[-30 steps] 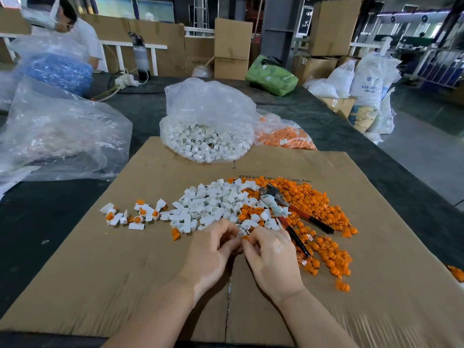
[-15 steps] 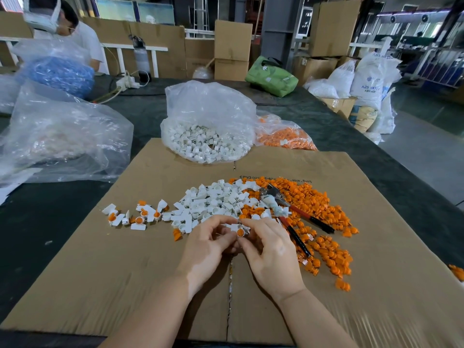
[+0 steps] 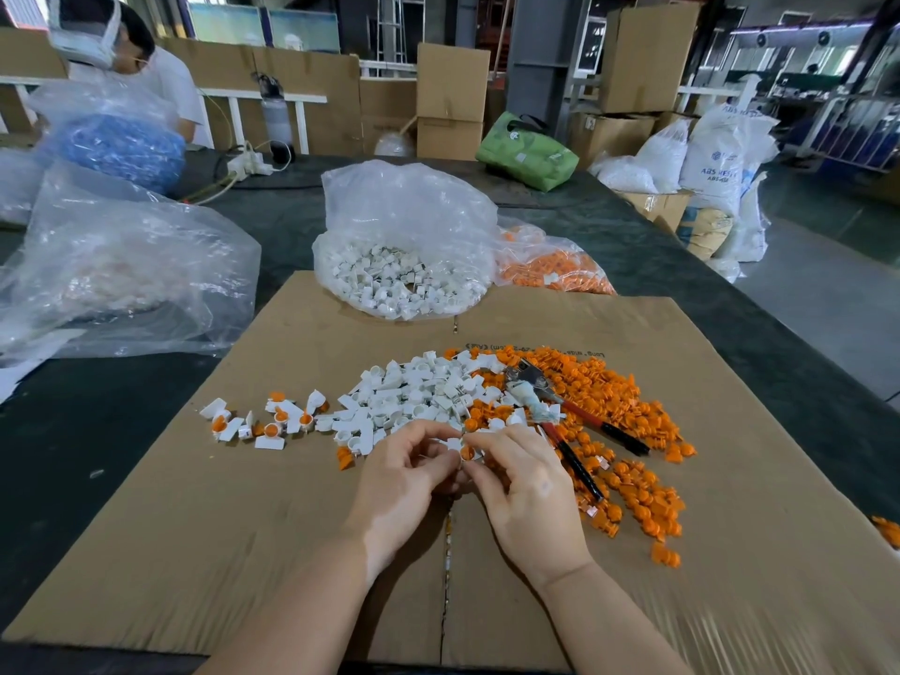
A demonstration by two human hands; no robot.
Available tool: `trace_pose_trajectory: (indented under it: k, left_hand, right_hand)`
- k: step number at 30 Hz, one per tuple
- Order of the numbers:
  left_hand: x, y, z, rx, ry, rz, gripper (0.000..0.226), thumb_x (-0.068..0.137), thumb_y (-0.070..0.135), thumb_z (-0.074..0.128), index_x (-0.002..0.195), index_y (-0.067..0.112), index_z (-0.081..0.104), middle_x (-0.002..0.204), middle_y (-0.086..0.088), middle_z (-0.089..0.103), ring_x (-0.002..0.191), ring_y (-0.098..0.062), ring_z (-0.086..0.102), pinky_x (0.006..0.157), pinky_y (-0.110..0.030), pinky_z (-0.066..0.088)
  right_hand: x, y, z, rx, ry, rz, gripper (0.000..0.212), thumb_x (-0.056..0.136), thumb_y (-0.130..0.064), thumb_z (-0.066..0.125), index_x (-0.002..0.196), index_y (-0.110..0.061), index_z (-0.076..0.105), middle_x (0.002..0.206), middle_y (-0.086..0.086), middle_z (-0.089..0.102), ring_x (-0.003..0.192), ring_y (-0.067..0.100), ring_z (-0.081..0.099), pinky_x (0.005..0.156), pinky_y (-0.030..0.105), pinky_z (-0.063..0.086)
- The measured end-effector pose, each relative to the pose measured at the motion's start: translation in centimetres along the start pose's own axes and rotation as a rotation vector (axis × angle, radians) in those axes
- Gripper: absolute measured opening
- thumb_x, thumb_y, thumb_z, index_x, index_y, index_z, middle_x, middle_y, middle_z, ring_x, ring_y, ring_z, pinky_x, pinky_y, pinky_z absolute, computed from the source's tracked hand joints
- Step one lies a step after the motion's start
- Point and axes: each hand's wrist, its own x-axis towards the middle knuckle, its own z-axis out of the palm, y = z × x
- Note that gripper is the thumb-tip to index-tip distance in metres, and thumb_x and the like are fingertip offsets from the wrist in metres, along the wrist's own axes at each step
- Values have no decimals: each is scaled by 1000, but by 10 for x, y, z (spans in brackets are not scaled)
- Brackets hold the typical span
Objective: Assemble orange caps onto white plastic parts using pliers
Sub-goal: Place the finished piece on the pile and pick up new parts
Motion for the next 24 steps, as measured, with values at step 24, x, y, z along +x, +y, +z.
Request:
trace_pose_trajectory:
  k: [24]
  left_hand:
    - [12, 5, 2, 16, 54, -85, 15, 85, 0, 65, 99, 5, 61, 75, -18, 60, 64, -19, 68, 57, -20, 53]
  right_hand:
    - [52, 50, -43, -565, -564, 773, 57, 81, -54, 51, 126, -19, 47, 138, 7, 37, 130, 30, 29, 107, 55, 20]
